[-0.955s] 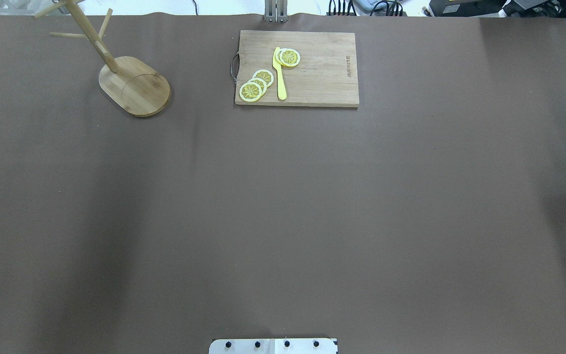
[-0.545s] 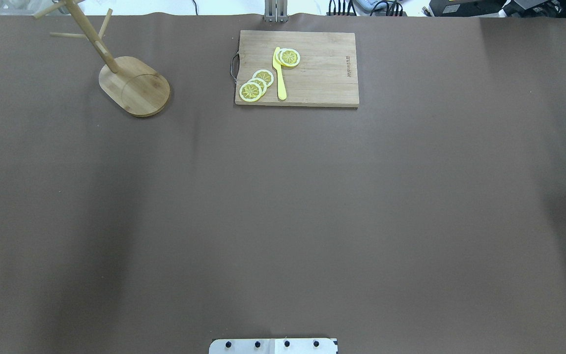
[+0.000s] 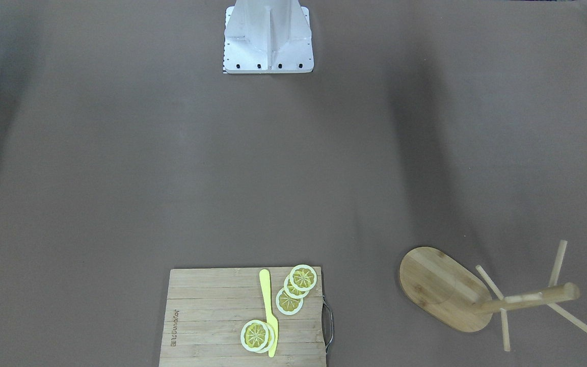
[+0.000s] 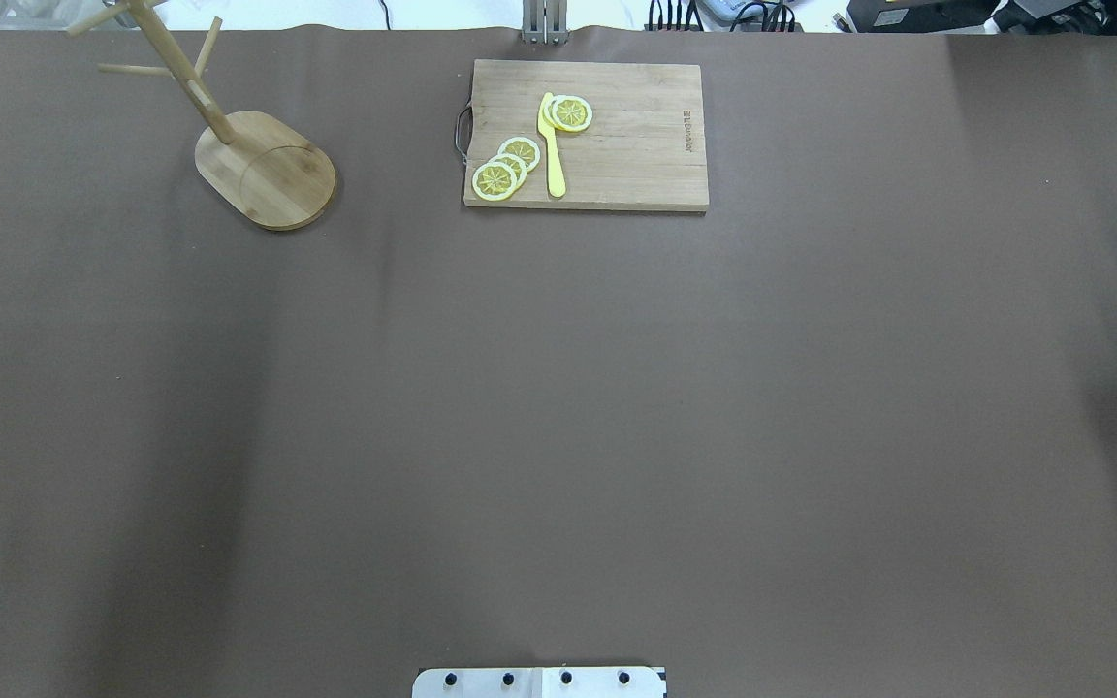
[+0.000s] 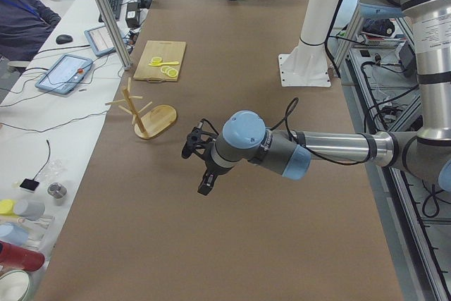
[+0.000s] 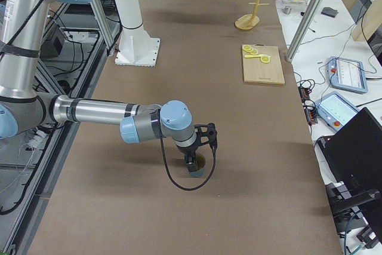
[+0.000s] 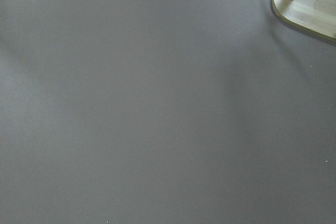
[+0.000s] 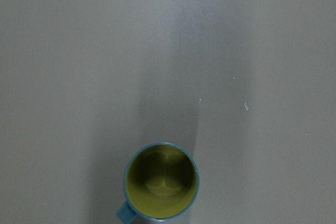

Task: Hang cup on storage rack

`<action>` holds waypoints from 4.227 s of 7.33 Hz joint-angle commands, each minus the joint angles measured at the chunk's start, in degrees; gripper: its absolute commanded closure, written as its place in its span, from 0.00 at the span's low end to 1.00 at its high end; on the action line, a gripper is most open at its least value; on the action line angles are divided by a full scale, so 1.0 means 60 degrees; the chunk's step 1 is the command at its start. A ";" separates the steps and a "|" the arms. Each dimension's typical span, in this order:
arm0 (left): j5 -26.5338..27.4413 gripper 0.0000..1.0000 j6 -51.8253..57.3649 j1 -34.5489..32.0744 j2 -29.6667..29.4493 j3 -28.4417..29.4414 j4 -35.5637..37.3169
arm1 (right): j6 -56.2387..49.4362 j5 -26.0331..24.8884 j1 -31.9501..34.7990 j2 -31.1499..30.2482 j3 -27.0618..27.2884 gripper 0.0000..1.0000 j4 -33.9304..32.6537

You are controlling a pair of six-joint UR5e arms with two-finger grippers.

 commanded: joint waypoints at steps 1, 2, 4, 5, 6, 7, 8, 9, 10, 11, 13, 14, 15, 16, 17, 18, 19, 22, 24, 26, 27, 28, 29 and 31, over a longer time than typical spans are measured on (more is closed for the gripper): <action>-0.0501 0.01 -0.0015 -0.0004 0.0057 -0.0112 -0.0073 | 0.0631 0.0004 -0.0380 0.0271 -0.0689 0.00 0.0693; -0.0501 0.01 -0.0015 -0.0004 0.0115 -0.0113 -0.0088 | 0.1084 -0.0010 -0.0687 0.0330 -0.1694 0.01 0.1873; -0.0501 0.01 0.0000 -0.0019 0.0131 -0.0113 -0.0117 | 0.2870 -0.0098 -0.1288 0.0725 -0.3308 0.01 0.4423; -0.0501 0.01 0.0000 -0.0019 0.0131 -0.0113 -0.0132 | 0.3223 -0.0069 -0.1465 0.0726 -0.3402 0.02 0.4680; -0.0501 0.01 0.0000 -0.0019 0.0145 -0.0098 -0.0132 | 0.3285 -0.0098 -0.1568 0.0726 -0.3418 0.06 0.4697; -0.0501 0.01 0.0000 -0.0019 0.0145 -0.0113 -0.0132 | 0.3256 -0.0229 -0.1685 0.0712 -0.3432 0.11 0.4944; -0.0501 0.01 0.0014 -0.0019 0.0145 -0.0098 -0.0132 | 0.3285 -0.0302 -0.1802 0.0639 -0.3476 0.16 0.5309; -0.0501 0.01 0.0000 -0.0019 0.0145 -0.0084 -0.0146 | 0.3285 -0.0318 -0.1818 0.0609 -0.3477 0.34 0.5414; -0.0501 0.01 0.0014 -0.0019 0.0145 -0.0069 -0.0146 | 0.3227 -0.0318 -0.1833 0.0609 -0.3491 0.66 0.5415; -0.0501 0.01 0.0015 -0.0019 0.0145 -0.0040 -0.0146 | 0.3183 -0.0303 -0.1847 0.0609 -0.3491 0.90 0.5415; -0.0501 0.01 0.0000 -0.0019 0.0145 -0.0054 -0.0146 | 0.3183 -0.0318 -0.1847 0.0507 -0.3491 1.00 0.5400; -0.0501 0.01 0.0000 -0.0019 0.0145 -0.0069 -0.0146 | 0.3212 -0.0318 -0.1862 0.0506 -0.3491 1.00 0.5400; -0.0516 0.01 0.0000 -0.0019 0.0145 -0.0069 -0.0146 | 0.3270 -0.0318 -0.1848 0.0564 -0.3477 1.00 0.5386; -0.0516 0.01 0.0000 -0.0034 0.0145 -0.0083 -0.0146 | 0.3300 -0.0216 -0.1847 0.0782 -0.3433 1.00 0.5299; -0.0516 0.01 -0.0015 -0.0019 0.0145 -0.0084 -0.0146 | 0.3416 -0.0172 -0.1847 0.1147 -0.3288 1.00 0.4747; -0.0516 0.01 0.0000 -0.0019 0.0145 -0.0069 -0.0146 | 0.4113 -0.0157 -0.1847 0.1629 -0.2967 1.00 0.3857; -0.0516 0.01 0.0000 -0.0005 0.0145 -0.0098 -0.0161 | 0.5672 -0.0171 -0.1847 0.2084 -0.2732 1.00 0.3587; -0.0531 0.01 0.0029 -0.0004 0.0116 -0.0069 -0.0438 | 0.9721 -0.0434 -0.2635 0.2571 -0.1737 1.00 0.3569; -0.0996 0.01 0.0058 -0.0004 0.0131 -0.0055 -0.0439 | 1.1931 -0.1268 -0.3820 0.3124 -0.1149 1.00 0.3439; -0.1072 0.01 0.0029 -0.0004 0.0145 -0.0011 -0.0527 | 1.3049 -0.1720 -0.4524 0.3639 0.0104 1.00 0.1327; -0.1073 0.01 0.0015 -0.0004 0.0145 -0.0010 -0.0527 | 1.4361 -0.2391 -0.5311 0.4004 0.0910 1.00 0.0110; -0.1087 0.01 0.0015 -0.0004 0.0145 -0.0025 -0.0542 | 1.5578 -0.2920 -0.6015 0.4660 0.1324 1.00 -0.0932; -0.1290 0.01 0.0015 -0.0004 0.0145 -0.0025 -0.0542 | 1.6707 -0.3215 -0.6573 0.5493 0.1357 1.00 -0.1885; -0.1322 0.01 -0.0015 -0.0019 0.0145 -0.0069 -0.0557 | 1.8818 -0.4791 -0.7949 0.6669 0.1357 1.00 -0.3252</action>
